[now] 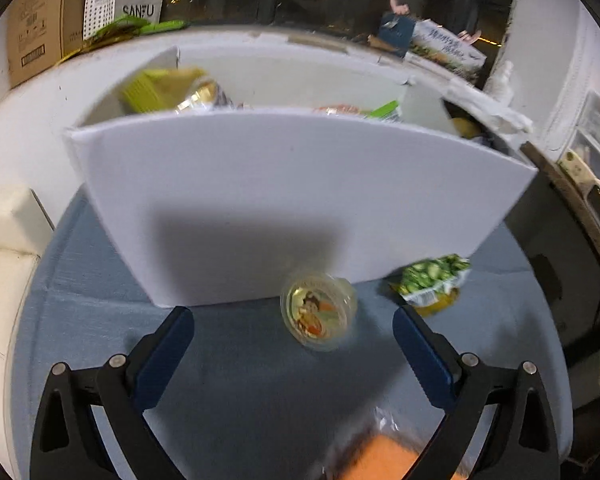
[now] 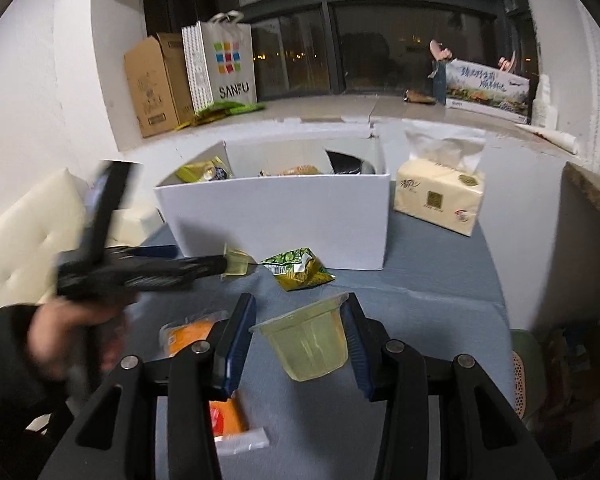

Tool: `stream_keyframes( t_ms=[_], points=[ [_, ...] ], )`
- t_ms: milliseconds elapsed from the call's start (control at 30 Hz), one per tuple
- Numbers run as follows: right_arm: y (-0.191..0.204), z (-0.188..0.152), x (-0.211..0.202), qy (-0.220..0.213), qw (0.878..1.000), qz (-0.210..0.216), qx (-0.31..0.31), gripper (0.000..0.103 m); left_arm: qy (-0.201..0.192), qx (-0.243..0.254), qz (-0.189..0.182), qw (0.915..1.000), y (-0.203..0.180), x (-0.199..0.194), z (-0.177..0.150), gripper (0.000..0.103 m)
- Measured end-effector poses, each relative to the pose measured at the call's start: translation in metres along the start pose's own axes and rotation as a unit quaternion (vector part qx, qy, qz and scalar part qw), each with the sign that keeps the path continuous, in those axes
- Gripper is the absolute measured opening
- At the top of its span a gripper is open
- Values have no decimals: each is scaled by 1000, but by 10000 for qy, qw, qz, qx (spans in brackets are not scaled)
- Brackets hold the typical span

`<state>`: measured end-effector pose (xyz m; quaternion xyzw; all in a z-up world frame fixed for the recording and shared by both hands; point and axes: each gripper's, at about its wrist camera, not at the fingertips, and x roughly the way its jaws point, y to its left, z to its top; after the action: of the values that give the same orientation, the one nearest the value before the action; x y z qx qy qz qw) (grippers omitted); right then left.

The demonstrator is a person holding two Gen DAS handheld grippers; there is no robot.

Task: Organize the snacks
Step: 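Grasp the green jelly cup with the right tool while the left tool grasps the cartoon-label jelly cup, then carry both jelly cups into the white box and open both tools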

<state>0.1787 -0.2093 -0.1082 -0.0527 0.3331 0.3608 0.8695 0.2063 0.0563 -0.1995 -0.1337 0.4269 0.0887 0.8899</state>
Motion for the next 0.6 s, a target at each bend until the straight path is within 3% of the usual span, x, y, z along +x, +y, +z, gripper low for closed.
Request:
stream_keyframes(
  t_ms=[100, 267, 333, 367, 600],
  points=[
    [0, -5, -15, -121, 9999, 36, 101, 47, 207, -13, 130, 9997, -5, 18, 1, 91],
    [1, -13, -19, -152, 9997, 102, 173, 47, 237, 44, 493, 9985, -14, 30, 4, 88],
    [1, -15, -17, -122, 9997, 134, 185, 47, 158, 82, 577, 9982, -15, 29, 4, 73],
    [2, -16, -17, -113, 9997, 133, 174, 47, 100, 101, 530, 9985, -16, 27, 4, 52],
    [8, -21, -15, -67, 9997, 212, 129, 47, -175, 51, -120, 9998, -4, -8, -20, 51]
  ],
)
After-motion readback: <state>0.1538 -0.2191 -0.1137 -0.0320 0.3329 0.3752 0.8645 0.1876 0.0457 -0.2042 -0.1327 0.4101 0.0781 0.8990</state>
